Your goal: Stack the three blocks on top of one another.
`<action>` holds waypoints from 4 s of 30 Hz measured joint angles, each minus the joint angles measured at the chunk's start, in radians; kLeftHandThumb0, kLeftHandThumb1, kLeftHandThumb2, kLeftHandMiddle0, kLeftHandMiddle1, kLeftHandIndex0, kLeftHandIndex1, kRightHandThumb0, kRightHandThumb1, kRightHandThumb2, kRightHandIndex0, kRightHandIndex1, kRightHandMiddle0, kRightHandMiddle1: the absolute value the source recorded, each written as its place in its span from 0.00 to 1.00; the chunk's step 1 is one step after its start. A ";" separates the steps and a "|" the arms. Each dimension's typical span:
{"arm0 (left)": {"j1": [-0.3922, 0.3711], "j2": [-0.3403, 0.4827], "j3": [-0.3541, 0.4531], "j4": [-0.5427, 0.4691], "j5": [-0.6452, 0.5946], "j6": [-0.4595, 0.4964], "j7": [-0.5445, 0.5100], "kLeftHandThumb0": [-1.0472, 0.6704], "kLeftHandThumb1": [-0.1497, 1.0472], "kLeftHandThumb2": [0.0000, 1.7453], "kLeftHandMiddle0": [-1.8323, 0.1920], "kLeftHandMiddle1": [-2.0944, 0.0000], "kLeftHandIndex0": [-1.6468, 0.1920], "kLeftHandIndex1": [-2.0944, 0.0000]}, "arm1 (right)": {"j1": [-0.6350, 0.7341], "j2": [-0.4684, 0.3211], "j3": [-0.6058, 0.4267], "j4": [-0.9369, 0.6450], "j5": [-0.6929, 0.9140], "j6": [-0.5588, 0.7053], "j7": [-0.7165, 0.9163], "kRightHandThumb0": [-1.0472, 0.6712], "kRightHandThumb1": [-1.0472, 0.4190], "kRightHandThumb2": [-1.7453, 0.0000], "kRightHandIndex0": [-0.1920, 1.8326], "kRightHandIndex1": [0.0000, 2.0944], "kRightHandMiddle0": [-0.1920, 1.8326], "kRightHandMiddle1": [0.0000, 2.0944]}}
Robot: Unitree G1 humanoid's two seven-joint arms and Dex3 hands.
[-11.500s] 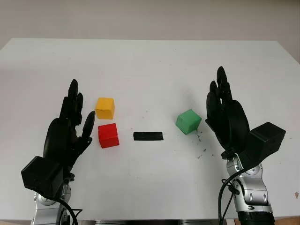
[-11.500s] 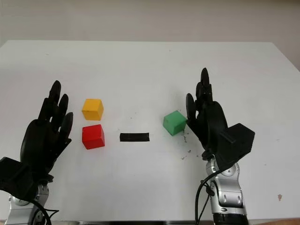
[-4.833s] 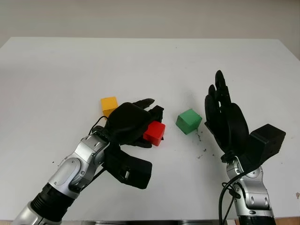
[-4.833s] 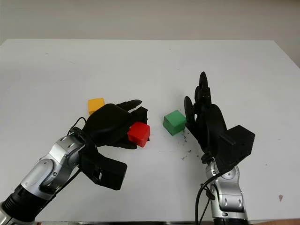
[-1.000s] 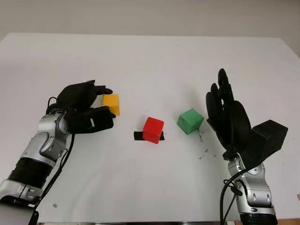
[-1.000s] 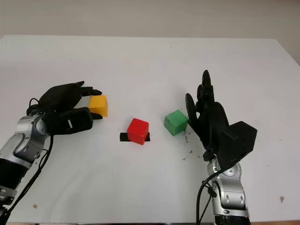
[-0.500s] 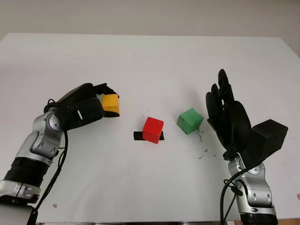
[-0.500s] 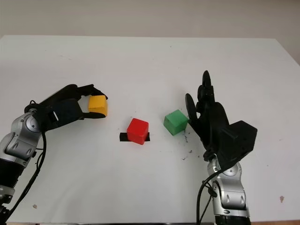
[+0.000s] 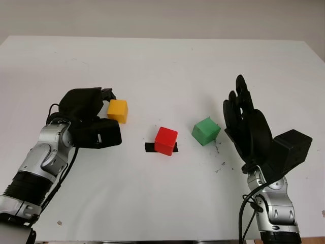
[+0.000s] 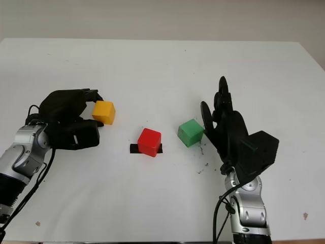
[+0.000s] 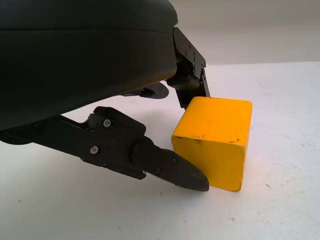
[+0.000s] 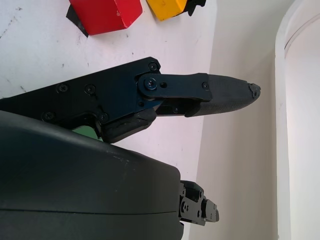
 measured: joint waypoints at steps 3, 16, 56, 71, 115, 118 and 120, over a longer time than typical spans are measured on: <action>0.002 0.000 0.006 0.003 -0.031 -0.033 0.007 0.43 0.98 0.03 0.71 0.97 0.71 0.45 | 0.000 0.000 -0.001 0.000 0.000 0.000 -0.002 0.13 0.00 0.77 0.02 0.03 0.04 0.03; 0.030 -0.071 0.182 0.027 -0.495 -0.194 -0.111 0.40 1.00 0.03 0.71 0.97 0.76 0.32 | 0.000 0.000 -0.001 0.002 -0.001 -0.004 0.003 0.15 0.00 0.76 0.02 0.03 0.04 0.03; 0.219 -0.257 0.181 -0.342 -0.827 -0.074 -0.382 0.34 1.00 0.05 0.85 0.98 0.76 0.23 | -0.005 0.000 0.001 0.009 0.002 -0.008 0.010 0.14 0.00 0.79 0.01 0.03 0.02 0.03; 0.195 -0.274 0.159 -0.242 -0.799 -0.090 -0.411 0.35 1.00 0.06 0.85 0.97 0.79 0.19 | -0.017 0.000 0.002 0.009 -0.001 -0.008 0.003 0.13 0.00 0.79 0.01 0.03 0.03 0.03; 0.162 -0.275 0.186 -0.183 -0.792 -0.113 -0.405 0.36 1.00 0.05 0.83 0.97 0.78 0.24 | -0.018 -0.001 0.002 0.023 0.000 -0.015 0.008 0.13 0.00 0.78 0.00 0.02 0.02 0.02; 0.162 -0.275 0.185 -0.182 -0.789 -0.119 -0.405 0.36 1.00 0.05 0.83 0.97 0.78 0.24 | -0.018 -0.001 0.002 0.023 0.000 -0.015 0.010 0.13 0.00 0.78 0.01 0.03 0.02 0.02; 0.162 -0.275 0.184 -0.182 -0.787 -0.123 -0.404 0.36 1.00 0.05 0.83 0.97 0.79 0.23 | -0.018 -0.001 0.002 0.023 0.000 -0.015 0.010 0.14 0.00 0.78 0.01 0.03 0.03 0.03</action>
